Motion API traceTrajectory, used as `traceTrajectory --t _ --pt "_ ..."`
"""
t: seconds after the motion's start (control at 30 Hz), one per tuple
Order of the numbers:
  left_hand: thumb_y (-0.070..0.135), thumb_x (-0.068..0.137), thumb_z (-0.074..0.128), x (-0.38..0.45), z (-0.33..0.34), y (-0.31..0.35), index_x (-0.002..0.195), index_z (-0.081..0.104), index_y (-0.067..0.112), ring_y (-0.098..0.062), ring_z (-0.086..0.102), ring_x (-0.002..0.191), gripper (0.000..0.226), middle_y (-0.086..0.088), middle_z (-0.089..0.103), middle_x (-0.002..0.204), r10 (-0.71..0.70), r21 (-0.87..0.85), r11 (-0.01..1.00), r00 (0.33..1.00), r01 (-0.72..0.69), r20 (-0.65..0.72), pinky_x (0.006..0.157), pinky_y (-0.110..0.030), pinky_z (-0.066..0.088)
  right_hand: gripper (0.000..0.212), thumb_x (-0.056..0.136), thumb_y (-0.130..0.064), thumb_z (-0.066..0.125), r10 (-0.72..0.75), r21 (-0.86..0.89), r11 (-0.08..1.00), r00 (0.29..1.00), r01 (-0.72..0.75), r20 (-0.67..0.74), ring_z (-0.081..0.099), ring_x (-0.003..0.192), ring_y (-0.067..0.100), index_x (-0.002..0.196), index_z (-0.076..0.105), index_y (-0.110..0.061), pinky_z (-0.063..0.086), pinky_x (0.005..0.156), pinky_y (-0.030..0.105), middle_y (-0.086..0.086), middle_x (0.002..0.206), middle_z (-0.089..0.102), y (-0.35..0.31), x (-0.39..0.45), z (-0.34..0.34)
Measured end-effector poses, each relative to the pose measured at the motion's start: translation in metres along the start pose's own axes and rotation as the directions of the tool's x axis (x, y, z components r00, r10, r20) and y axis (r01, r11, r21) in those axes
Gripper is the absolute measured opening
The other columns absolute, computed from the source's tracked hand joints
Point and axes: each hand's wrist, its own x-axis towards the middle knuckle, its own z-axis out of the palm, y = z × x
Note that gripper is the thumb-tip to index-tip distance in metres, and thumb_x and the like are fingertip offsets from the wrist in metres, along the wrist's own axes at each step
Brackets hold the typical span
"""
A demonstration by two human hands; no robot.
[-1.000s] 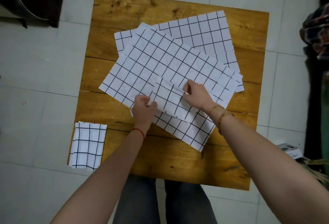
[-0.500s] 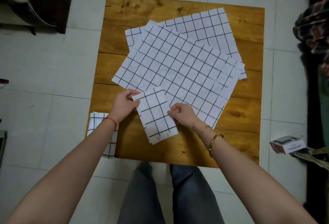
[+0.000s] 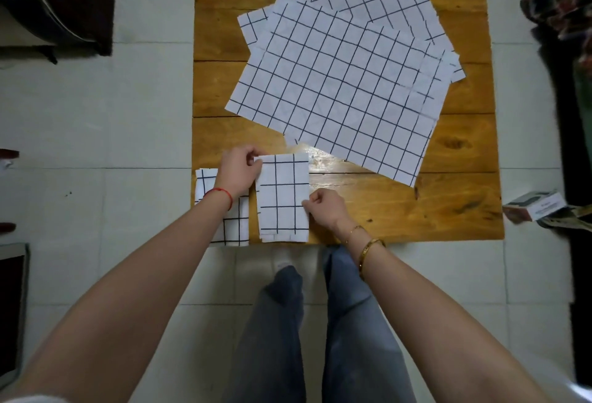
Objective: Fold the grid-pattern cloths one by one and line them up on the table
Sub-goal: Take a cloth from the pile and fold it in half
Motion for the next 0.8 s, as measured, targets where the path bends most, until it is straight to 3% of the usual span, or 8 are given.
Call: traceTrajectory --t 0.13,0.3,0.43,0.53,0.63,0.8 --pt "0.009 0.089 0.061 0.004 -0.001 -0.011 0.103 0.072 0.017 -0.02 0.062 0.088 0.019 -0.006 0.07 0.094 0.01 0.055 0.998 1.0 -0.008 -0.028 0.076 -0.024 0.047 0.009 0.088 -0.015 0.061 0.001 -0.013 1.0 1.0 -0.001 0.001 0.052 0.081 0.018 0.082 0.055 -0.011 0.039 0.072 0.024 0.003 0.083 0.058 -0.002 -0.002 0.013" --pt "0.009 0.088 0.063 0.004 -0.002 -0.024 0.102 0.073 0.016 -0.019 0.062 0.088 0.02 -0.005 0.07 0.095 0.004 0.071 0.997 1.0 -0.003 -0.018 0.08 -0.028 0.051 0.011 0.088 -0.017 0.059 0.001 -0.065 0.998 1.0 -0.002 -0.019 0.053 0.082 0.019 0.08 0.053 -0.012 0.038 0.07 0.025 0.003 0.083 0.058 -0.002 -0.002 0.026" --pt "0.004 0.088 0.061 0.004 -0.003 -0.025 0.104 0.073 0.014 -0.013 0.058 0.086 0.023 -0.001 0.066 0.093 0.022 0.045 0.999 1.0 -0.022 -0.001 0.079 -0.021 0.044 0.015 0.092 -0.027 0.054 -0.047 -0.342 0.939 0.999 0.043 -0.005 0.058 0.085 0.024 0.092 0.055 -0.012 0.045 0.069 0.03 0.006 0.091 0.061 -0.004 -0.002 0.023" --pt "0.005 0.088 0.062 0.006 -0.006 -0.025 0.106 0.072 0.014 -0.012 0.06 0.092 0.023 0.001 0.069 0.099 0.02 -0.002 1.0 1.0 -0.02 -0.009 0.085 -0.021 0.047 0.024 0.094 -0.031 0.049 -0.117 -0.517 0.853 0.991 0.068 -0.063 0.062 0.087 0.028 0.1 0.058 -0.01 0.052 0.071 0.035 0.008 0.094 0.065 -0.011 -0.001 0.015" --pt "0.008 0.088 0.064 0.014 -0.015 -0.024 0.11 0.069 0.015 -0.013 0.063 0.101 0.023 0.0 0.069 0.109 0.019 -0.023 1.0 0.999 -0.02 -0.035 0.094 -0.024 0.049 0.022 0.093 -0.03 0.05 -0.215 -0.516 0.851 0.962 0.099 -0.17 0.063 0.085 0.028 0.097 0.057 -0.01 0.054 0.07 0.039 0.007 0.091 0.065 -0.025 0.008 0.002" --pt "0.007 0.088 0.06 0.036 -0.042 -0.013 0.115 0.066 0.014 -0.011 0.056 0.101 0.028 -0.002 0.064 0.117 0.071 0.04 0.997 0.988 -0.066 -0.134 0.087 -0.017 0.04 0.016 0.093 -0.027 0.055 -0.399 -0.479 0.842 0.883 0.247 -0.246 0.056 0.09 0.023 0.096 0.056 -0.011 0.052 0.074 0.04 0.005 0.095 0.061 -0.069 0.033 -0.021"
